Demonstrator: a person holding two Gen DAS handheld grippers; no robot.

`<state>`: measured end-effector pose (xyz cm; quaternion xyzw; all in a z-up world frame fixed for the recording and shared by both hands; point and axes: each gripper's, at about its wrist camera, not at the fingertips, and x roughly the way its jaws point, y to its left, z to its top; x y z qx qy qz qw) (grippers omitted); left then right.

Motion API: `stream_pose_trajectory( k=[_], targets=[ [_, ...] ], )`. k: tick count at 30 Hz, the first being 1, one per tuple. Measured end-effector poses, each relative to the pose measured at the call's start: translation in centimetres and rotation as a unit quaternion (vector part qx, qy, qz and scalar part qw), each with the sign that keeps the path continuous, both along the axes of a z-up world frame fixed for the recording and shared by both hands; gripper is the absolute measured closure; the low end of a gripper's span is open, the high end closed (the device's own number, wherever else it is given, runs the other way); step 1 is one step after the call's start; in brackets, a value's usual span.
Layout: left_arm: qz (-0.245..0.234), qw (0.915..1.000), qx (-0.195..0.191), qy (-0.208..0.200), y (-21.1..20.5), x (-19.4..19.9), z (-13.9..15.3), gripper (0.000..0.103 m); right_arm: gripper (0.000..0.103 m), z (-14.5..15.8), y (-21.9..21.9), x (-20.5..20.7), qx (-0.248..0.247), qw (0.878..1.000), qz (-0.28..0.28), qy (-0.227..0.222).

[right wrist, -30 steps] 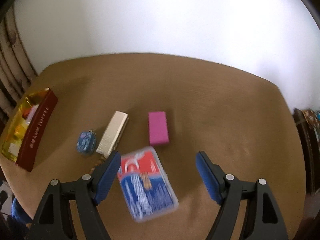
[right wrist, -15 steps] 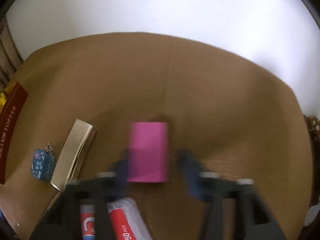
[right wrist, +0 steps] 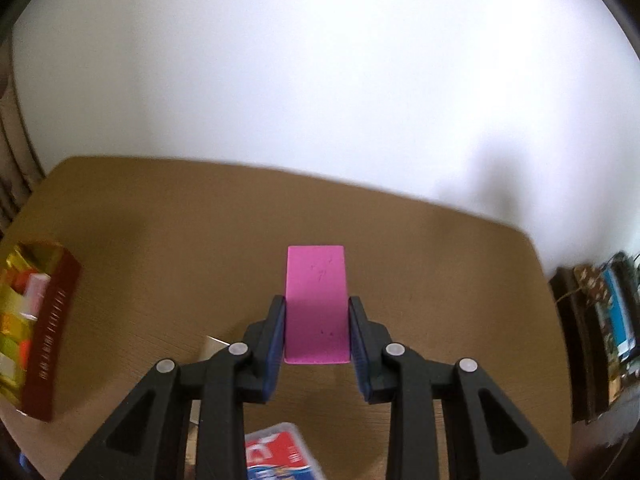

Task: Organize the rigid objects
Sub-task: 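Carry the pink eraser over the tin and release it inside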

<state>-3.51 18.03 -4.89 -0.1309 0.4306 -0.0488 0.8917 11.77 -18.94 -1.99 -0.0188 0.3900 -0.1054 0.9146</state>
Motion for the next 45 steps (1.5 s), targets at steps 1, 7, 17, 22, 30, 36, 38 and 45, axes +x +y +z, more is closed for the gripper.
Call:
stream_pose_trajectory(
  k=[1, 7, 17, 22, 30, 36, 38, 45],
  targets=[
    [-0.001, 1.0000, 0.000, -0.004, 0.0, -0.2, 0.2, 0.001, 0.073, 0.9, 0.8, -0.3, -0.002, 1.000, 0.004, -0.006],
    [0.006, 0.9996, 0.006, -0.027, 0.1, -1.3, 1.3, 0.001, 0.073, 5.9, 5.4, -2.3, -0.014, 0.999, 0.029, -0.041],
    [0.030, 0.9989, -0.005, -0.037, 2.1, -2.5, 2.1, 0.001, 0.073, 10.7, 11.8, -3.2, -0.035, 0.995, 0.071, -0.066],
    [0.044, 0.9982, -0.019, -0.036, 3.3, -2.8, 2.3, 0.001, 0.073, 12.1, 15.8, -2.6, -0.048, 0.992, 0.092, -0.069],
    [0.080, 0.9952, -0.049, -0.029, 5.9, -2.6, 2.4, 0.001, 0.073, 11.5, 22.6, -1.3, -0.065, 0.987, 0.131, -0.063],
    [0.103, 0.9917, -0.077, -0.007, 7.9, -2.4, 1.6, 0.001, 0.073, 10.1, 26.3, -0.1, -0.060, 0.985, 0.155, -0.049],
    [0.110, 0.9902, -0.085, -0.004, 8.6, -2.6, 1.6, 0.001, 0.073, 9.3, 27.4, 0.3, -0.059, 0.984, 0.162, -0.042],
    [0.159, 0.9808, -0.112, -0.004, 12.3, -3.4, 1.6, 0.001, 0.073, 5.6, 31.5, 1.9, -0.049, 0.980, 0.194, -0.005]
  ],
)
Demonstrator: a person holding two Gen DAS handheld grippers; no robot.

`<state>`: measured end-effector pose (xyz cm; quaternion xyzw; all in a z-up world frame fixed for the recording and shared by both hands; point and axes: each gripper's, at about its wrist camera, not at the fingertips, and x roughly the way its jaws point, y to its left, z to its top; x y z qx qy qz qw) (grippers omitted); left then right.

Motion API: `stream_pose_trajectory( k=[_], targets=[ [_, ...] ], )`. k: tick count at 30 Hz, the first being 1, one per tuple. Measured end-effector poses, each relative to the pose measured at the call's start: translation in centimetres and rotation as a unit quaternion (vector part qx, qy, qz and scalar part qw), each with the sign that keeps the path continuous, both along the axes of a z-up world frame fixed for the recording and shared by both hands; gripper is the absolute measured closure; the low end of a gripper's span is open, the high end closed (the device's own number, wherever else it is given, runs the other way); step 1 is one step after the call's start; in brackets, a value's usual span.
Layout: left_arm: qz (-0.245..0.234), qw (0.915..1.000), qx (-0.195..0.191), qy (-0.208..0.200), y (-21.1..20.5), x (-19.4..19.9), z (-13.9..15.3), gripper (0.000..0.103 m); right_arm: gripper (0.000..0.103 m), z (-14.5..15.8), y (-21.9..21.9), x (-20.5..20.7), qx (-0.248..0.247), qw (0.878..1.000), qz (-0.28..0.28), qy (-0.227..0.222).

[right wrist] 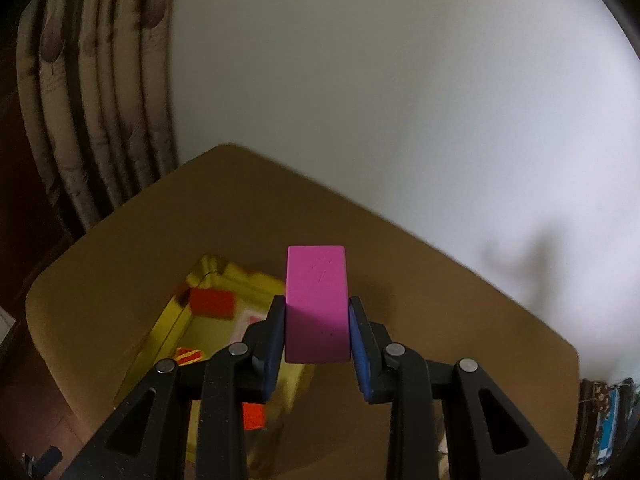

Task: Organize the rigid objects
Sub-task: 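Carry the pink eraser over the tin and release it inside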

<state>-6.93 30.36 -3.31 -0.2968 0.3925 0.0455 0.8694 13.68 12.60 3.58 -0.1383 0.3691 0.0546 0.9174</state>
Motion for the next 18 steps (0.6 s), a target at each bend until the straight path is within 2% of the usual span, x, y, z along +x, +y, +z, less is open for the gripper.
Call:
stream_pose_trajectory(
  k=[4, 12, 18],
  targets=[
    [0.023, 0.9995, -0.020, 0.007, 1.2, 0.2, -0.4, 0.001, 0.073, -2.2, 1.4, 0.4, 0.008, 1.000, 0.013, 0.024],
    [0.008, 0.9995, -0.023, 0.021, 0.8, 1.0, -1.2, 0.001, 0.073, -7.5, 3.3, 1.3, 0.039, 0.995, 0.038, 0.080],
    [0.009, 0.9984, -0.040, 0.039, 1.1, 1.6, -2.1, 0.001, 0.073, -11.5, 4.2, 1.4, 0.056, 0.991, 0.048, 0.116]
  ],
)
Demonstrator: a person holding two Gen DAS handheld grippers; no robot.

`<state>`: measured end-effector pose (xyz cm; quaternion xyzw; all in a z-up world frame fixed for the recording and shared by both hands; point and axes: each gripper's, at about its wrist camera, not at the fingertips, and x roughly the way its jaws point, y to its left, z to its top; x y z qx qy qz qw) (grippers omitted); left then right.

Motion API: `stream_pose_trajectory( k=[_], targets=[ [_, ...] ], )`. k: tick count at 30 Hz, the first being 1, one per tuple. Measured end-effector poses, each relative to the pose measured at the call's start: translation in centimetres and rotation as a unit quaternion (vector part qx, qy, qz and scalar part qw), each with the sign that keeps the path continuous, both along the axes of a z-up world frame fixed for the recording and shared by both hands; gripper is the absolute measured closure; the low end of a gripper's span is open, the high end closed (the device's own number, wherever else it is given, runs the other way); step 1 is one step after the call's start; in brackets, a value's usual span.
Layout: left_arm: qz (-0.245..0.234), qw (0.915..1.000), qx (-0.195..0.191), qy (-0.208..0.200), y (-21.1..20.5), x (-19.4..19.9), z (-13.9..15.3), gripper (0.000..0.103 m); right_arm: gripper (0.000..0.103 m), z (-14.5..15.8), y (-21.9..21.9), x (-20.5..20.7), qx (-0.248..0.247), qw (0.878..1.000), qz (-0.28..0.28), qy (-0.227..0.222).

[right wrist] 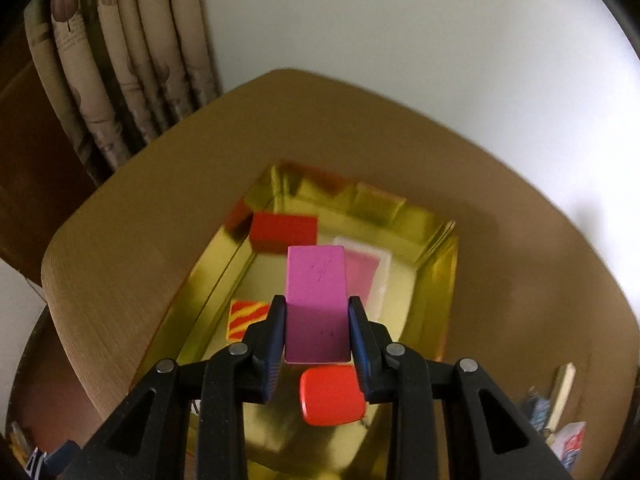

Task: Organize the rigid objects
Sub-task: 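Carry the pink eraser over the tin and release it inside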

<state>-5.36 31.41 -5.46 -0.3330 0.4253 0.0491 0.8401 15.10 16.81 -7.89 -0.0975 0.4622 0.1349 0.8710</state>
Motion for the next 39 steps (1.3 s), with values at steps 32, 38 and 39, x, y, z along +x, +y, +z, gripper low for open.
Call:
stream_pose_trajectory(
  k=[32, 38, 39],
  targets=[
    [-0.009, 0.9996, -0.015, 0.024, 0.1, 1.0, -1.0, 0.001, 0.063, -4.9, 2.5, 2.1, 0.031, 0.997, 0.034, 0.057],
    [-0.009, 0.9998, -0.001, 0.017, -0.6, 0.8, -0.6, 0.001, 0.050, -1.2, -2.7, -1.2, 0.108, 0.994, 0.035, 0.009],
    [-0.010, 0.9998, 0.003, 0.016, -0.9, 0.8, -0.3, 0.001, 0.046, -0.5, -4.7, -2.5, 0.123, 0.992, 0.028, -0.003]
  ],
)
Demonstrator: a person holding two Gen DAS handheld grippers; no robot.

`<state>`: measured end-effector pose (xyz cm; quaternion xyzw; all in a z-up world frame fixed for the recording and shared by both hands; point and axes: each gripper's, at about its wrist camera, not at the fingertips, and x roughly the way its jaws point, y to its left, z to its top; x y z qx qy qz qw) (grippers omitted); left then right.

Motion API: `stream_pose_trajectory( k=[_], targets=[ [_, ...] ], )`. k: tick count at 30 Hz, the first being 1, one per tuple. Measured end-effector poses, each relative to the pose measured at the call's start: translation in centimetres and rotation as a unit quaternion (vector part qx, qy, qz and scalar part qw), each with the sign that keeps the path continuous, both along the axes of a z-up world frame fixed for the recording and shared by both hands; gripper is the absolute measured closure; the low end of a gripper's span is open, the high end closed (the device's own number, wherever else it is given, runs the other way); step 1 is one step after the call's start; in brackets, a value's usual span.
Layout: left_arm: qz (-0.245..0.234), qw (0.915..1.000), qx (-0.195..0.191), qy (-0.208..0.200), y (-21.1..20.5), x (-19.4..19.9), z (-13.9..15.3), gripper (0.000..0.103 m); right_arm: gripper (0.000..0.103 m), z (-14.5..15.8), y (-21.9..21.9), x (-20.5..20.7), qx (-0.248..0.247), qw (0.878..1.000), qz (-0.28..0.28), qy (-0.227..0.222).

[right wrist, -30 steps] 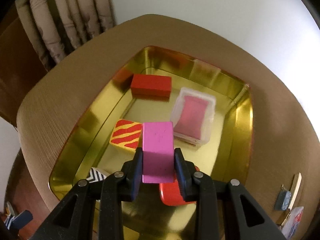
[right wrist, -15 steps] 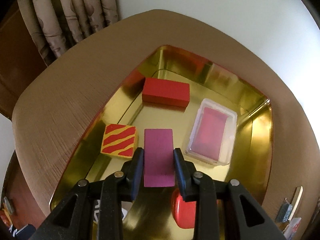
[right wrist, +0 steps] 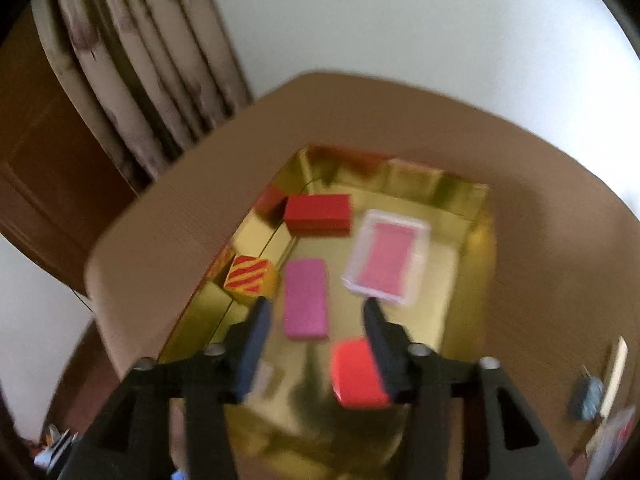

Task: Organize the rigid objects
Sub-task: 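Carry the pink eraser over the tin and release it inside, then grasp the gold lipstick with the left gripper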

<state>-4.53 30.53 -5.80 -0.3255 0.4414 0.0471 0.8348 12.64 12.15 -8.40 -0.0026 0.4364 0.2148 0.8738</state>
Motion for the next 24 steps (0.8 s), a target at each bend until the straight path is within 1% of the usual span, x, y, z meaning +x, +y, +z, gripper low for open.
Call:
stream_pose_trajectory(
  k=[1, 4, 8, 9, 12, 14, 17, 18, 21, 24],
  targets=[
    [-0.002, 1.0000, 0.004, -0.002, -0.1, 0.0, 0.2, 0.001, 0.043, 0.4, -1.6, -0.9, 0.009, 1.000, -0.008, -0.005],
    [-0.016, 0.9997, 0.018, -0.007, -1.1, 0.0, 0.6, 0.001, 0.043, 0.8, -7.8, -4.2, 0.021, 0.999, -0.044, -0.020],
    [-0.043, 0.9982, 0.041, -0.010, -3.1, -0.1, 0.8, 0.001, 0.043, 0.4, -14.9, -8.8, -0.005, 0.994, -0.095, -0.046],
    [-0.053, 0.9974, 0.048, -0.011, -3.8, -0.1, 0.8, 0.001, 0.042, -0.2, -17.2, -10.4, -0.018, 0.992, -0.116, -0.049],
    [-0.084, 0.9934, 0.076, -0.017, -6.2, -0.2, 1.0, 0.001, 0.042, -1.5, -21.9, -12.7, -0.048, 0.984, -0.169, -0.044],
    [-0.098, 0.9902, 0.096, -0.024, -7.4, -0.3, 1.2, 0.001, 0.042, -1.9, -24.2, -14.1, -0.057, 0.978, -0.197, -0.045],
    [-0.121, 0.9814, 0.143, -0.043, -9.6, -0.6, 1.4, 0.001, 0.041, -2.0, -27.0, -16.1, -0.067, 0.969, -0.232, -0.059],
    [-0.131, 0.9768, 0.164, -0.044, -10.5, -0.5, 1.4, 0.001, 0.041, -2.0, -27.5, -16.3, -0.071, 0.967, -0.238, -0.064],
    [-0.160, 0.9650, 0.204, -0.037, -12.7, -0.1, 1.0, 0.001, 0.039, -1.8, -29.4, -17.8, -0.081, 0.961, -0.252, -0.081],
    [-0.181, 0.9576, 0.221, -0.042, -14.9, 0.5, 1.1, 0.001, 0.037, -1.6, -30.5, -18.8, -0.067, 0.959, -0.260, -0.096]
  ],
)
